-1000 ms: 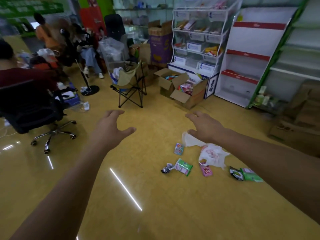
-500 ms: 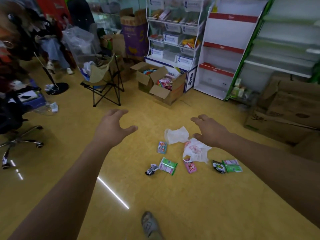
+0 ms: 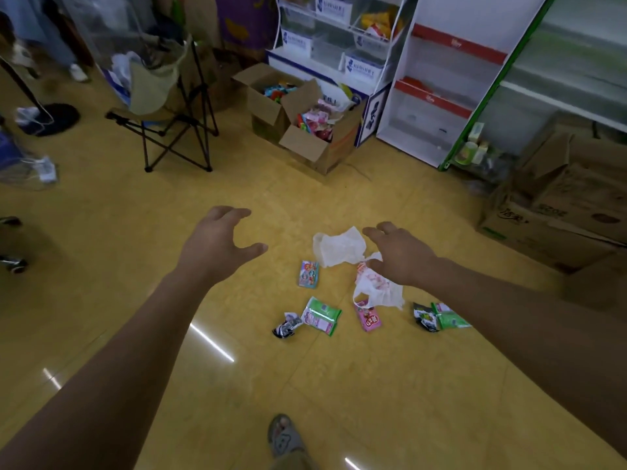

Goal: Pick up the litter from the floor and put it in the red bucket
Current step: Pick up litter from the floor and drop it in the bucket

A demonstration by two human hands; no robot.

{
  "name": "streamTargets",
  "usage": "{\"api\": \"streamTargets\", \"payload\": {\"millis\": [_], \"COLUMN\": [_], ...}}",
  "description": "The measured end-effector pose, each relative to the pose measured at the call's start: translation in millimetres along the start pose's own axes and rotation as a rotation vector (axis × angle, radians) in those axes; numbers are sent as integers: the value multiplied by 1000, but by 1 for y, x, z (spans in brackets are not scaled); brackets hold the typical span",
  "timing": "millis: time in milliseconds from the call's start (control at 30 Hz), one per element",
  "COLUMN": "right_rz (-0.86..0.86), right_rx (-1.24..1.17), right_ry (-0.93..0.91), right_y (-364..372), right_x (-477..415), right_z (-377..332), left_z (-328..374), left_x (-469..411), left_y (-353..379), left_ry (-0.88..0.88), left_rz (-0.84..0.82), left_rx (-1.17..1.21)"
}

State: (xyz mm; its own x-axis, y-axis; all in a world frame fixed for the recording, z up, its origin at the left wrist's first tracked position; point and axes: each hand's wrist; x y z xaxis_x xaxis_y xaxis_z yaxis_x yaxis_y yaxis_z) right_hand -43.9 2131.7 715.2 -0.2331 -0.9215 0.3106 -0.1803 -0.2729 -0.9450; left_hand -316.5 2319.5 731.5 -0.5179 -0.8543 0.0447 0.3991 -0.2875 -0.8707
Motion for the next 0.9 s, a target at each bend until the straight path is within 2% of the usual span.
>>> {"api": "streamTargets", "payload": {"millis": [233,533,733,900], "right_rz": [-47,-175,-225,-313], "right_rx": [-11,-7,-22,-39], "right_ry": [16,-19,-84,-129], "right_y": [10,59,113,186], "right_x": [-55,-102,-151,-205], "right_z": [5,20,39,66], "left_z": [-10,-32,-51,-73], "left_x": [-60,-82,-93,-108], "left_y": [26,100,159,230], "left_ry": [14,-89,-171,-277], "left_rz": [-55,-195,-254,-290], "left_rx": [10,51,49,49]}}
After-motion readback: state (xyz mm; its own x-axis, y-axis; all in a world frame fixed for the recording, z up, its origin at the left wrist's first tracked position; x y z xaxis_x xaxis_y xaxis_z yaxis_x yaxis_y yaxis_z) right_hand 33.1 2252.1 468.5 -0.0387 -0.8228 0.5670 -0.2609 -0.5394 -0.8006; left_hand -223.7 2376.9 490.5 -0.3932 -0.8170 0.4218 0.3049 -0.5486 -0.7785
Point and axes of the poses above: each hand's wrist, its own x-axis away from the middle knuckle, its own y-axis out of the palm, z = x × y, and after that the axes turned 10 degrees about -y, right-handed
